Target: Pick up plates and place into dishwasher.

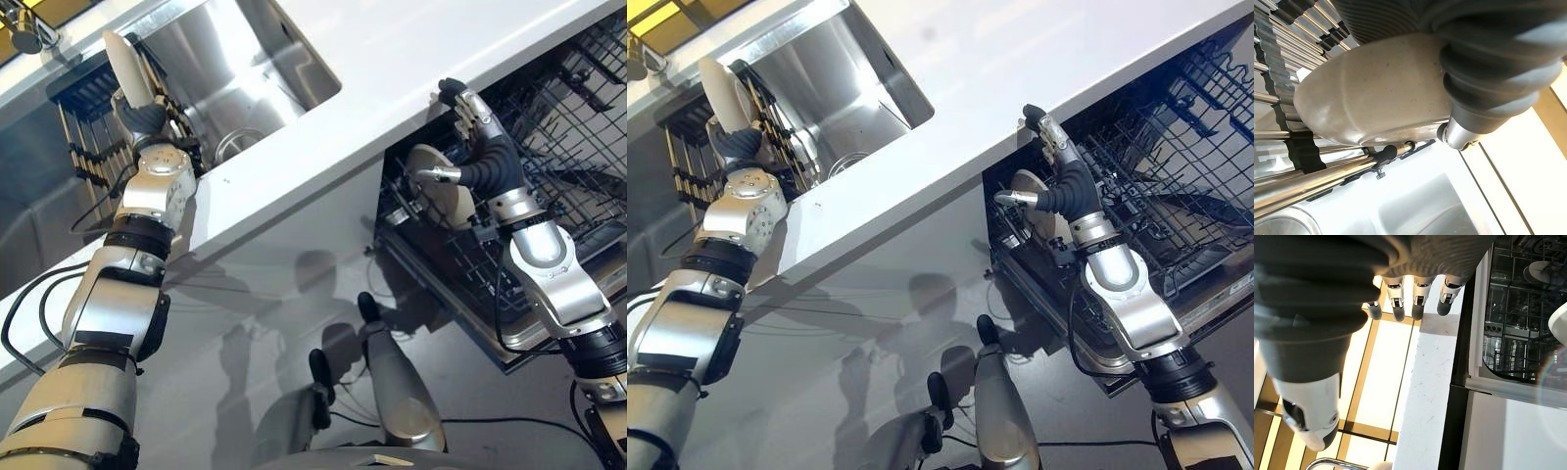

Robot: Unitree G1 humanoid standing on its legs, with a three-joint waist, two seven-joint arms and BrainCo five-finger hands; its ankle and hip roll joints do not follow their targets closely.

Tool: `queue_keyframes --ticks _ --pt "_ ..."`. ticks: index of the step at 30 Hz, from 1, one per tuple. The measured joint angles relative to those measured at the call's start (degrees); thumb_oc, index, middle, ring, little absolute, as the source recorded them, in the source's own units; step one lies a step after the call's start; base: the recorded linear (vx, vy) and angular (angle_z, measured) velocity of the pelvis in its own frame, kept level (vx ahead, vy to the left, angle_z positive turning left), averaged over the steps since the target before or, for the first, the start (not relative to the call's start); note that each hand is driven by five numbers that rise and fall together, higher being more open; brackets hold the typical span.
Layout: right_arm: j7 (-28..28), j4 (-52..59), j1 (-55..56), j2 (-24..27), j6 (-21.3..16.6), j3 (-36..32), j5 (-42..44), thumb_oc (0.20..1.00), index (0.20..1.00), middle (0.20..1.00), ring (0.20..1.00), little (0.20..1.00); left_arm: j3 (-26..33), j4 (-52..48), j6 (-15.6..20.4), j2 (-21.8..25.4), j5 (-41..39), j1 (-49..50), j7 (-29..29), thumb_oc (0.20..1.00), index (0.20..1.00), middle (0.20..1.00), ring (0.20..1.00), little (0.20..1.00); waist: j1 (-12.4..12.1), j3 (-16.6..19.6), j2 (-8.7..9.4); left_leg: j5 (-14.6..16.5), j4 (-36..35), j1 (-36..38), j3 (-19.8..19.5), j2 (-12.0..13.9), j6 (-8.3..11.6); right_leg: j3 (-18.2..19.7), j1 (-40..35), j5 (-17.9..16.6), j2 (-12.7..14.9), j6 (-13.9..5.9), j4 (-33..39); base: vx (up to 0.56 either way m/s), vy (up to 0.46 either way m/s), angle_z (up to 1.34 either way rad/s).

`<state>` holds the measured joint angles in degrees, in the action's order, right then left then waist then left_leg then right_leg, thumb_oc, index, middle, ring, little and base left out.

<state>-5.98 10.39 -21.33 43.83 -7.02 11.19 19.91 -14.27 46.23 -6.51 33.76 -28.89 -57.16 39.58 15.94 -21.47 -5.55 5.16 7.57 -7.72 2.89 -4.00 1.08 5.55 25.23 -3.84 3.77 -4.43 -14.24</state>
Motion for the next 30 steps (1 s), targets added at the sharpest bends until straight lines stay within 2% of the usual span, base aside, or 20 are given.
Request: queue_keyframes --ticks 4,6,9,13,16,20,22,24,30 --pt "0.93 -0.33 4.12 0.14 1.17 0.01 0.00 1.000 1.000 1.000 1.000 1.000 1.39 -1.00 2.08 0.03 0.12 1.95 2.01 0.200 0.200 0.200 0.200 0.200 0.40 -0.05 -0.19 0.01 -0.75 1.53 -0.07 0.04 -0.05 -0.08 -1.24 -0.07 0.04 0.12 0.06 -0.02 0.040 -0.01" --pt "1.50 -0.37 6.13 0.15 1.17 -0.03 0.00 1.000 1.000 1.000 1.000 1.000 2.13 -2.62 3.26 0.03 0.25 3.47 3.77 0.200 0.200 0.200 0.200 0.200 0.45 -0.21 -0.36 -0.02 -0.89 2.19 -0.08 -0.03 0.10 -0.28 -2.11 -0.95 0.11 1.56 0.29 -0.02 0.006 0.00" --pt "2.06 -0.37 7.92 0.08 1.12 -0.32 -0.01 1.000 1.000 1.000 1.000 1.000 2.22 -5.94 5.35 -0.02 2.16 6.39 7.11 0.200 0.200 0.200 0.200 0.200 0.42 -0.33 -0.48 -0.06 -1.00 3.19 -0.50 0.14 0.07 -1.52 -3.34 -1.46 0.35 2.44 0.67 -0.04 -0.005 0.10" --pt "2.46 -0.37 9.81 -0.41 0.20 -2.66 -0.03 1.000 1.000 1.000 1.000 1.000 3.15 -11.12 8.59 -0.02 10.43 12.31 11.99 0.200 0.200 0.200 0.200 0.200 -0.17 -0.33 -0.48 -0.09 -1.24 5.54 -2.35 0.77 0.11 -3.19 -6.41 -1.25 0.31 3.12 1.94 -0.05 -0.038 0.23" --pt "2.34 -0.48 11.87 -1.28 -0.58 -5.91 -0.08 1.000 1.000 1.000 1.000 1.000 6.77 -14.95 10.65 -0.12 16.36 15.69 14.49 0.200 0.200 0.200 0.200 0.200 -1.48 -0.31 -0.43 -0.13 -1.57 6.53 -3.18 0.88 0.03 -4.21 -8.12 -1.43 0.52 3.43 2.75 -0.07 -0.057 0.15" --pt "1.83 -1.63 15.40 -3.19 -0.66 -7.68 -0.24 1.000 1.000 1.000 1.000 1.000 10.08 -21.86 12.87 0.08 23.07 17.52 15.55 0.200 0.200 0.200 0.200 0.200 -3.10 0.01 0.07 -0.20 -2.76 9.20 -4.16 1.20 -0.09 -5.31 -11.93 -1.57 0.52 3.39 4.52 -0.06 -0.061 0.11" --pt "1.86 -1.66 16.53 -4.66 -0.70 -7.65 -0.27 1.000 1.000 1.000 1.000 1.000 11.07 -25.57 14.69 0.50 24.62 17.55 15.42 0.200 0.200 0.200 0.200 0.200 -3.43 0.99 1.15 -0.13 -2.87 9.65 -4.64 1.32 -0.02 -5.67 -12.67 -1.47 0.49 3.37 4.84 -0.07 -0.051 0.11" --pt "1.80 -1.63 17.92 -6.49 -1.22 -8.03 -0.27 1.000 1.000 1.000 1.000 1.000 10.99 -29.50 15.76 0.82 25.81 17.91 12.56 0.200 0.200 0.200 0.200 0.200 -4.49 2.52 1.99 0.00 -3.06 10.13 -4.92 1.78 0.17 -6.08 -13.95 -1.97 0.14 3.29 6.39 -0.12 -0.032 0.07" --pt "-0.69 2.09 17.50 -8.51 -8.20 -8.46 -1.33 1.000 1.000 1.000 1.000 1.000 10.17 -37.62 21.06 1.02 25.57 22.67 0.71 0.200 0.200 0.200 0.200 0.200 -7.48 9.20 3.43 0.04 -4.09 12.35 -6.11 2.60 0.26 -7.34 -19.01 -4.07 -0.54 3.50 12.39 -0.14 0.002 0.10"
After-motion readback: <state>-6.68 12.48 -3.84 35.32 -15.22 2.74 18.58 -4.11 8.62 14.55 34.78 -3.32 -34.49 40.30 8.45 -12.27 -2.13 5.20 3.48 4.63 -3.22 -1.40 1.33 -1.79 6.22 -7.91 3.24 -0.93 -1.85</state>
